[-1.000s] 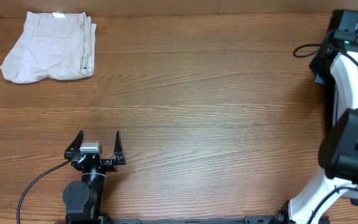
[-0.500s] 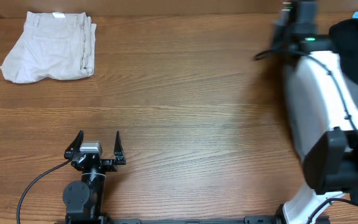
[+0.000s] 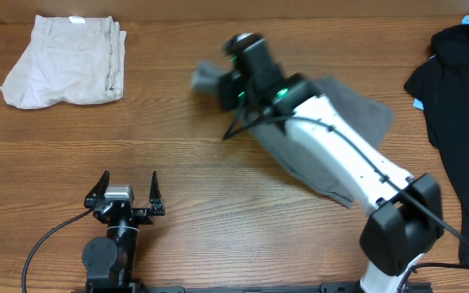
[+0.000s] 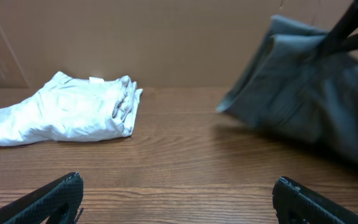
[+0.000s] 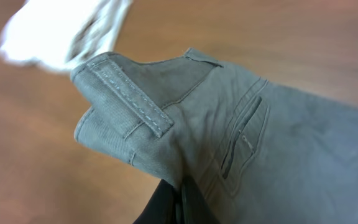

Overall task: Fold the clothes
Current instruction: 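Drag the grey shorts left and lay them flat mid-table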

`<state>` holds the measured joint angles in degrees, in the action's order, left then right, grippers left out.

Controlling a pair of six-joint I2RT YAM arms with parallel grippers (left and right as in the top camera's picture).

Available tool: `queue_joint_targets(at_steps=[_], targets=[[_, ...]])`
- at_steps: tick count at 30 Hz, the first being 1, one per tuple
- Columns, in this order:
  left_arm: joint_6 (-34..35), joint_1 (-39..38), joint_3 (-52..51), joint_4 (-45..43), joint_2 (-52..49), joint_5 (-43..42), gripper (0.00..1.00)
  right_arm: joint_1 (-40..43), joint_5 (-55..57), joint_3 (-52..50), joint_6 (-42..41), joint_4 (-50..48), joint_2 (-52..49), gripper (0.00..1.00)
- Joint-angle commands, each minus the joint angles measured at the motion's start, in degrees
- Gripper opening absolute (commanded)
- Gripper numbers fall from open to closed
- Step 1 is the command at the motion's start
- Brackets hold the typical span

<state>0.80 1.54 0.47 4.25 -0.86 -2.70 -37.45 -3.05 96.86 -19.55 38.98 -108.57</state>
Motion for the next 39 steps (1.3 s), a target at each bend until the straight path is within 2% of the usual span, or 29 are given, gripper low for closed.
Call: queue_joint_targets(at_steps=[1, 3, 4, 5, 6, 13, 17, 20, 22, 23, 29, 39], targets=[[-1.49, 0.33, -0.20, 0.02, 0.61, 0.33, 1.00, -4.81, -3.28, 1.79, -4.83, 0.76, -0.74, 0.04], [-1.49, 0.33, -0.20, 0.04, 0.61, 0.33, 1.00, -7.58, -3.67, 1.79, -6.21, 1.51, -0.76, 0.04], [-1.49, 0.33, -0.20, 0.04, 0.61, 0.33, 1.00, -9.18, -3.48, 1.79, -6.19, 1.53, -0.76, 0.10], [-1.49, 0.33, -0.20, 0.04, 0.61, 0.33, 1.00, -9.84, -3.50, 1.79, -6.19, 1.51, -0.76, 0.24], [-1.49, 0.33, -0.20, 0.02, 0.61, 0.33, 1.00, -10.64, -3.50, 1.79, -6.16, 1.49, -0.76, 0.51], [-1.49, 0.33, -0.20, 0.02, 0.61, 0.33, 1.00, -10.05, -1.75, 1.95, -5.55, 2.25, 0.04, 0.51], [-1.49, 0.33, -0.20, 0.02, 0.61, 0.33, 1.00, -4.57, 0.70, 3.91, -5.57, 7.45, 2.84, 0.52], [-1.49, 0.33, -0.20, 0.02, 0.61, 0.33, 1.00, 1.90, 1.27, 5.75, -5.57, 13.84, 5.62, 0.58], [-1.49, 0.33, -0.20, 0.04, 0.61, 0.33, 1.00, 6.29, 1.27, 5.81, -5.55, 18.16, 7.21, 0.82], [-1.49, 0.33, -0.20, 0.04, 0.61, 0.33, 1.00, 9.57, 1.27, 5.81, -5.57, 22.64, 7.69, 1.00], [-1.49, 0.33, -0.20, 0.04, 0.61, 0.33, 1.00, 18.25, 1.27, 4.90, -5.60, 35.71, 6.56, 1.00], [-1.49, 0.33, -0.20, 0.04, 0.61, 0.33, 1.00, 21.44, 1.29, 2.80, -8.83, 38.32, 6.51, 1.00]])
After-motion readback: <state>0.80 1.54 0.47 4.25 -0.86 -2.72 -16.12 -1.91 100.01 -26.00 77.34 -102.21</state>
